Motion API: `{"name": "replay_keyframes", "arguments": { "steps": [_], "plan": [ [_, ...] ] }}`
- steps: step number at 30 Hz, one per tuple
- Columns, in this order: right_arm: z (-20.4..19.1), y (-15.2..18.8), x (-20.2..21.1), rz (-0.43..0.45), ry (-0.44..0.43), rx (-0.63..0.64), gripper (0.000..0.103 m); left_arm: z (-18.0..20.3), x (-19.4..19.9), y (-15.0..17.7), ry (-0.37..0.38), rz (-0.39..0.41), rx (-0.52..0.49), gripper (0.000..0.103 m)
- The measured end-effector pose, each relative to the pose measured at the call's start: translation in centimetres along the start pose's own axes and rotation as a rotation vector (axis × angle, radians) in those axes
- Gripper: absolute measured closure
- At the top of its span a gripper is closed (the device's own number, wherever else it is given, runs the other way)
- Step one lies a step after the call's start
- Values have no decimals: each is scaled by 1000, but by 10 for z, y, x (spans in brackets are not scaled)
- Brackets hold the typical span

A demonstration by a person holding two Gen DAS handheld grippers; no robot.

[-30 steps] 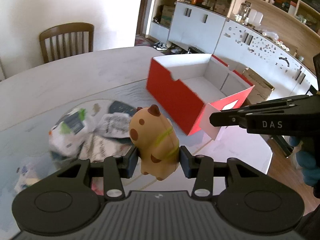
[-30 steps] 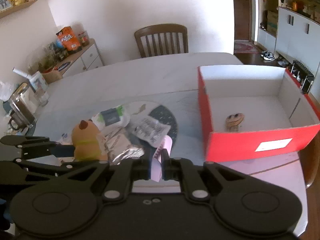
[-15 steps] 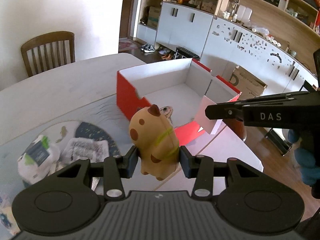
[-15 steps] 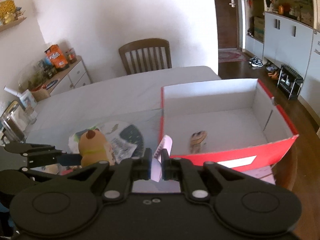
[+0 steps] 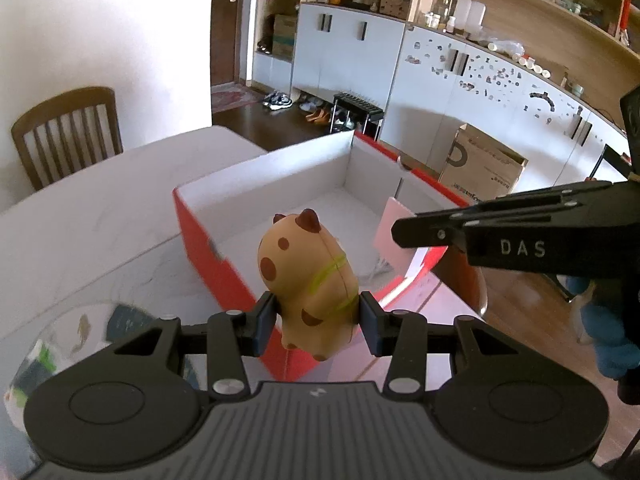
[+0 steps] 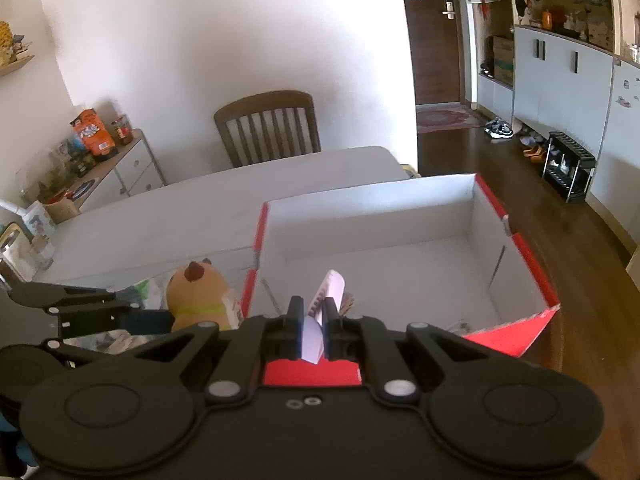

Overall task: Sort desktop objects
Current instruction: 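Carry the yellow plush in the left tool and comb in the right tool over the box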

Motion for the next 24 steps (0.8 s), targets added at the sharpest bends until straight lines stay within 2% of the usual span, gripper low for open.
{"name": "replay_keyframes", "arguments": {
  "steps": [12,24],
  "plan": [
    [45,-21,-25,-12,18,-41,95,5,-51,-38,-4,-53,-35,60],
    [82,-23,-82,-111,88,-48,95,9,-116,-52,-11,-185,-99,60]
  ]
}}
Point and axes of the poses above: each gripper's, at about its wrist camera, not at the fingertips, and x roughly against the way its jaws point, z to its right, y to its underside, the point moved 2 cm from there along -x, roughly the way its jaws point, and after that the axes turned 2 degrees about z, right-handed, at the moved point
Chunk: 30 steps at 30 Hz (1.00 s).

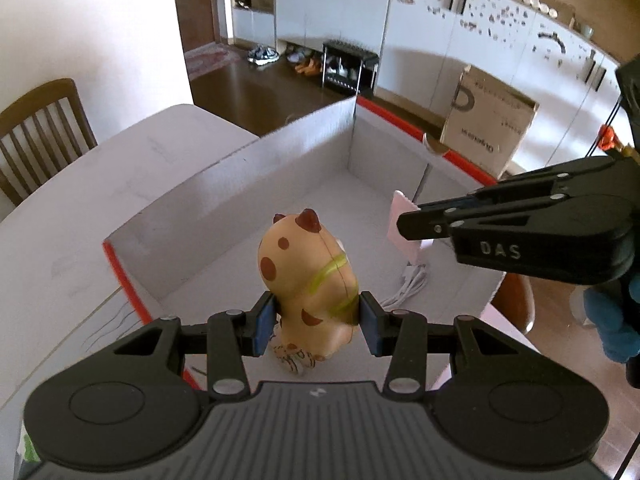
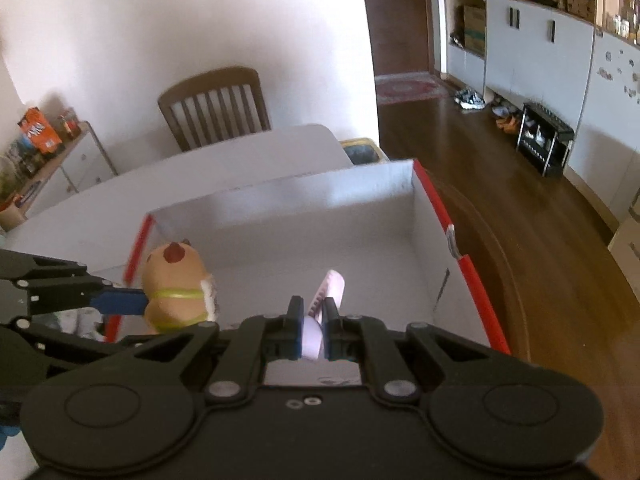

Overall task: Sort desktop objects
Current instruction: 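Carry the yellow plush in the left tool and comb in the right tool over the box, then open the left tool to drop the plush while the right tool releases the comb into the box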

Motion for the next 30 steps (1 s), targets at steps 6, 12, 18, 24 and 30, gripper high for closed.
{"name": "replay_keyframes", "arguments": {
  "steps": [6,12,18,24,30],
  "plan": [
    [3,4,-20,-50,3,14,95,2,-21,-6,11,-51,-19,60],
    [5,6,-34,-93,-19,25,95,5,-40,-6,10,-106,-41,60],
    [11,8,-44,-131,-15,11,95,4,-51,-5,35,-133,-34,60],
    [12,12,-52,-163,-10,5,95,7,-58,-3,55,-168,-42,60],
    [16,13,-54,-181,-16,-8,95,1,-64,4,46,-194,-23,59]
  ]
}}
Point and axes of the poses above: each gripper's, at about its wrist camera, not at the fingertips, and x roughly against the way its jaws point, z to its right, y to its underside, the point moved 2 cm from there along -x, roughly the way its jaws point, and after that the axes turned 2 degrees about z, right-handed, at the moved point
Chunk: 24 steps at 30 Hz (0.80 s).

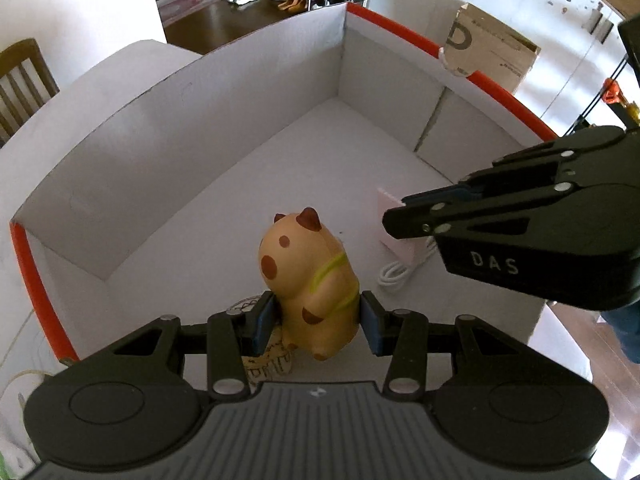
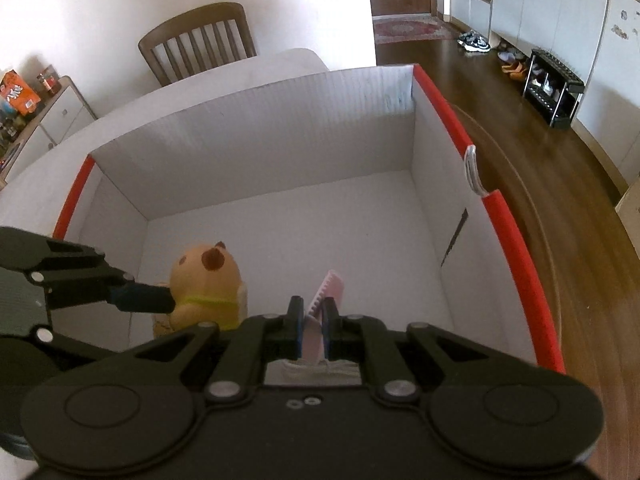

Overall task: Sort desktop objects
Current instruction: 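Open the left tool to drop the plush while the right tool releases the comb into the box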

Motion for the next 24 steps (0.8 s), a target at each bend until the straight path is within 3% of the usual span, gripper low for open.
{"name": "replay_keyframes", "arguments": {
  "steps": [9,12,24],
  "plan": [
    [2,2,0,-5,-5,-9,81,-3,2,1,24,5,14,56],
    [3,1,1,-4,-4,-15,76,-4,6,2,22,17,22,39],
    [7,-1,19,35,-38,-36,47,-11,28,12,30,77,74,36]
  ]
}}
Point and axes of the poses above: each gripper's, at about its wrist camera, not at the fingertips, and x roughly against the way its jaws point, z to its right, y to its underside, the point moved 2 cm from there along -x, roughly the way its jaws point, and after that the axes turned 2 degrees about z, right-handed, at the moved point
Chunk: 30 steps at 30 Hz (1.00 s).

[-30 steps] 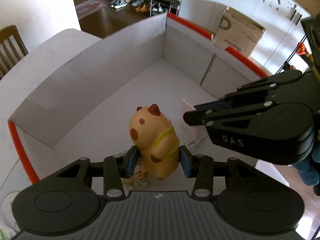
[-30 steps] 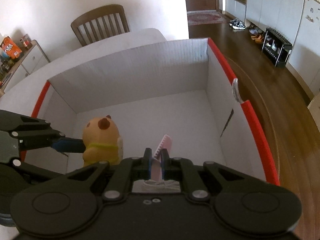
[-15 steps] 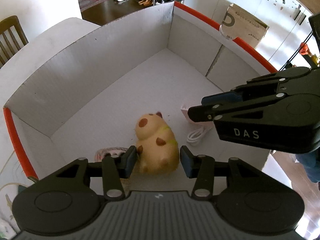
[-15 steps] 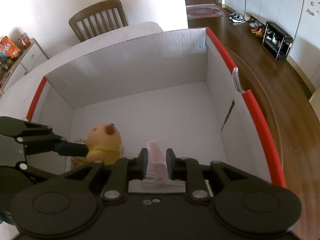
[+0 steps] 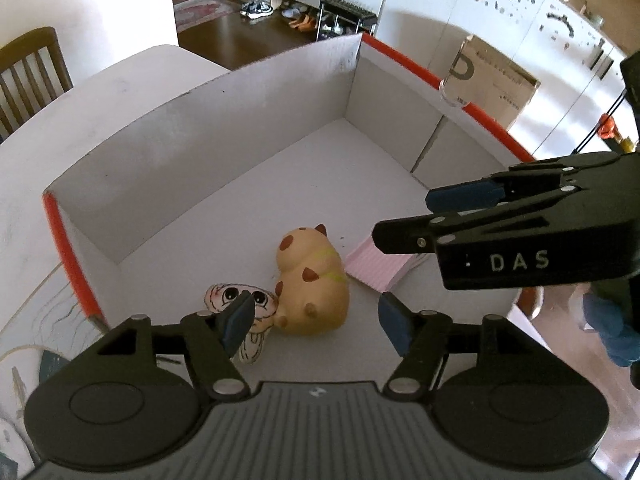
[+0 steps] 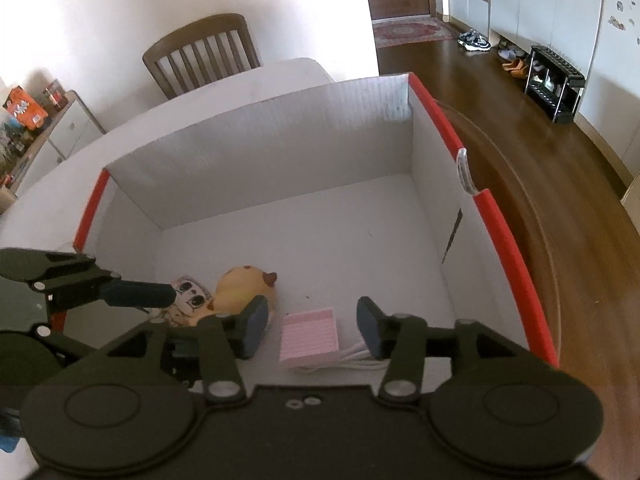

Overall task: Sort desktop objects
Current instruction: 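Open the left tool to drop the plush while the right tool releases the comb into the box, then move both open tools back from the box toward the placemat items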

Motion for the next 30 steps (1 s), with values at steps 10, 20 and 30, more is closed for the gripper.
{"name": "replay_keyframes", "arguments": {
  "steps": [10,20,30],
  "plan": [
    [-9,-4,29,60,-62,-23,26,-3,34,12,-3,112,55,35],
    [-18,2,56,113,-100,-45,10,-3,63,24,9,188,65,29],
    [-34,11,79,178,-108,-37,3,-2,89,40,23,264,73,15]
  ]
}}
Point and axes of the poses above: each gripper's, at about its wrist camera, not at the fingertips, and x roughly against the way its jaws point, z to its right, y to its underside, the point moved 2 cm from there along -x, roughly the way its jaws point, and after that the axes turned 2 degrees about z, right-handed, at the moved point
